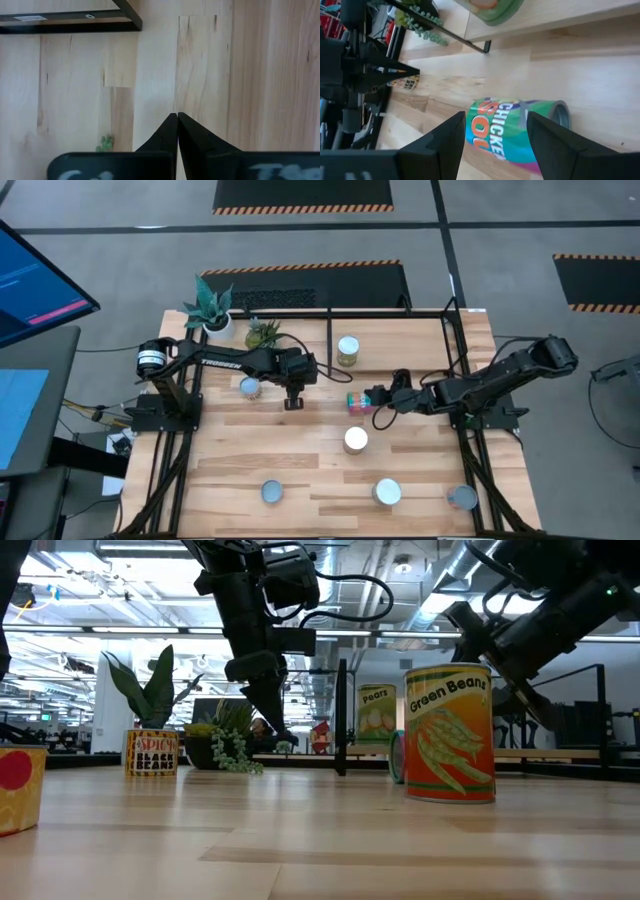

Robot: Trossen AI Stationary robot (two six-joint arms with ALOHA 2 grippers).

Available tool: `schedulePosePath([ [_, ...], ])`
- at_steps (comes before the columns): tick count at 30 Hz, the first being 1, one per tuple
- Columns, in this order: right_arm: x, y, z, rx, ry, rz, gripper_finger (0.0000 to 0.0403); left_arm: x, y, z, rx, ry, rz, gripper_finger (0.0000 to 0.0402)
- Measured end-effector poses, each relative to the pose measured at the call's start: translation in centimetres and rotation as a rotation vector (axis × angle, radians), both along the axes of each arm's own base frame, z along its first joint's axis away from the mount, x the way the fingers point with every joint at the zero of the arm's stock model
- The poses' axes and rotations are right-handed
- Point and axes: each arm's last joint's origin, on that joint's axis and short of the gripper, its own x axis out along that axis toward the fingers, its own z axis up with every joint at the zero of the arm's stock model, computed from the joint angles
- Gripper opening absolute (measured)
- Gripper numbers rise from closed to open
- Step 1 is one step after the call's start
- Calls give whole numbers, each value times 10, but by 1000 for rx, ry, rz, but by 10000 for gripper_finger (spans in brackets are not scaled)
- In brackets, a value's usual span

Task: Pick and place cans onto a shelf
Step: Put the canned chicken soup on the shelf

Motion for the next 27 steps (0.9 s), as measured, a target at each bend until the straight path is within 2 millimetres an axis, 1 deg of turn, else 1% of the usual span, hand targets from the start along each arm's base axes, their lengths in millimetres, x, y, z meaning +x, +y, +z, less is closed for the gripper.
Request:
schedulePosePath([
  [8,0,3,0,8,-10,-4,234,0,0,0,-1,0,1,0],
  [13,1,3,-4,20,3,-17,234,0,0,0,-1,-1,1,0],
  [17,-1,2,0,12,-9,-9,234,0,0,0,-1,-4,3,0],
  [20,-1,1,13,5,-70,38,234,0,0,0,-3,-5,9,0],
  [22,1,-3,26,-7,-151,93,234,0,0,0,-3,-4,9,0],
  [24,5,-10,44,-55,-225,136,234,0,0,0,-1,0,1,0],
  [27,15,-20,81,-185,-329,200,234,-1,0,0,-4,12,-17,0],
])
